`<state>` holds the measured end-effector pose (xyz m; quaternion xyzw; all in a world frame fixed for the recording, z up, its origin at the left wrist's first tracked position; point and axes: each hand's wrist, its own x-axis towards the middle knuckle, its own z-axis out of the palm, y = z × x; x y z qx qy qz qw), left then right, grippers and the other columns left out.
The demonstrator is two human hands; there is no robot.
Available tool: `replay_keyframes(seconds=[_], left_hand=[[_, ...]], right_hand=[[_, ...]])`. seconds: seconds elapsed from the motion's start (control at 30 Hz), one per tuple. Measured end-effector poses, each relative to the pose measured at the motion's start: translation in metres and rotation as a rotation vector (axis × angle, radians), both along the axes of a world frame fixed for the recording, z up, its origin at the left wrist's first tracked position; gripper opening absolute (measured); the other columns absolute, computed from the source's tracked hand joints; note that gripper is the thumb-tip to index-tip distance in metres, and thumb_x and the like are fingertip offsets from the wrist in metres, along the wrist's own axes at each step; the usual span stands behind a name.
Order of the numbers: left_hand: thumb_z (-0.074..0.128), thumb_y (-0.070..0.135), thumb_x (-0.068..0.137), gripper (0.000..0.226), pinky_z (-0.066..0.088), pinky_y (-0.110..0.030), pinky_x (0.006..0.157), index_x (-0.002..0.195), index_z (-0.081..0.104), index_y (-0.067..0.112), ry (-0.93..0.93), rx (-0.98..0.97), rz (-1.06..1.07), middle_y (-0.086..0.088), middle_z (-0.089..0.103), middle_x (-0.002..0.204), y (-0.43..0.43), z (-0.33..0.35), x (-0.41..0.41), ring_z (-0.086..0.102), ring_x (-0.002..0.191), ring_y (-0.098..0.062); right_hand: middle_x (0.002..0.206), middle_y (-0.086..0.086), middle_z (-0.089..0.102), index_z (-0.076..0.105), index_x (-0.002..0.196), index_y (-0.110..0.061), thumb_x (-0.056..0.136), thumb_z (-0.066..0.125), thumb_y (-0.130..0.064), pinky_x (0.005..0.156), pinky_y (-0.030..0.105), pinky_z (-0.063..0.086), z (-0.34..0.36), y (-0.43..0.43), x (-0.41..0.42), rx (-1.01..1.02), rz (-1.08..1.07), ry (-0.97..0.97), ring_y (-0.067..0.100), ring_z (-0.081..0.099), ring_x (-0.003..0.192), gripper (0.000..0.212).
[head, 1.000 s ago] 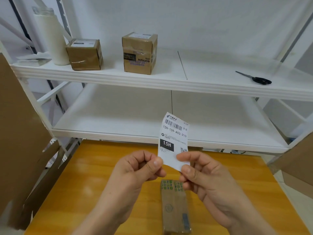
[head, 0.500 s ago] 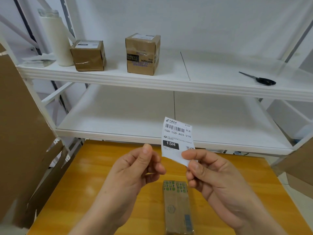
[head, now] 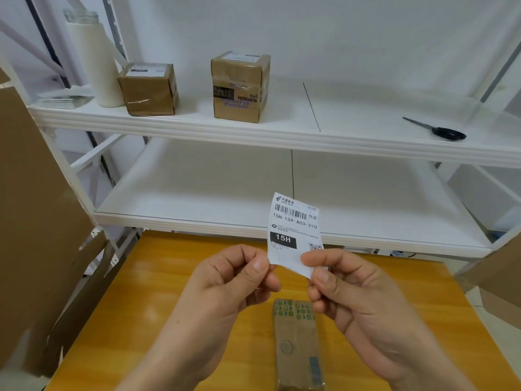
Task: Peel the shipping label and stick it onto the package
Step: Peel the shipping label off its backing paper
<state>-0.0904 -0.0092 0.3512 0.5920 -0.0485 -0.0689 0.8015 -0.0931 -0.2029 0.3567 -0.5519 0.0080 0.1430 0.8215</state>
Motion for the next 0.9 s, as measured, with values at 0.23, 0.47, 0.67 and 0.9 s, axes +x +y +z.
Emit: replay_keyframes(seconds=[0.23,0.47,0.67,0.9], left_hand=[[0.061,0.024,0.082,0.015,0.049,-0.035,0.074,0.076,0.069,0.013,-0.019,0.007,0.012,-0.007,0.066,0.07,0.0,-0.001,0.002,0.059,0.074,-0.021],[0.068,0.024,0.079,0.012,0.045,-0.037,0.075,0.075,0.068,0.013,-0.026,-0.037,0.014,-0.009,0.064,0.068,0.002,-0.001,0.005,0.055,0.075,-0.026],[0.068,0.031,0.077,0.02,0.045,-0.035,0.076,0.08,0.069,0.011,-0.055,-0.025,0.027,-0.009,0.067,0.073,0.001,-0.002,0.006,0.059,0.076,-0.021],[0.059,0.028,0.085,0.02,0.045,-0.033,0.079,0.085,0.068,0.01,-0.122,0.095,0.08,-0.005,0.069,0.077,-0.004,-0.007,0.006,0.061,0.078,-0.013]], right_hand=[[0.065,0.007,0.064,0.078,0.093,-0.007,0.043,0.097,-0.032,0.054,0.021,0.053,0.001,0.003,0.002,-0.01,-0.014,0.001,0.013,0.062,0.058,0.06],[0.067,0.007,0.065,0.078,0.095,-0.008,0.045,0.095,-0.035,0.057,0.021,0.054,0.001,0.004,0.005,-0.055,-0.003,-0.011,0.013,0.063,0.061,0.059],[0.079,0.001,0.07,0.08,0.093,-0.021,0.071,0.076,-0.028,0.068,0.025,0.056,0.004,0.011,0.004,-0.27,-0.014,-0.055,0.016,0.066,0.079,0.024],[0.138,-0.026,0.052,0.069,0.107,-0.056,0.075,0.063,-0.057,0.102,0.032,0.047,0.009,0.016,0.003,-0.653,0.07,-0.224,-0.007,0.053,0.123,0.033]])
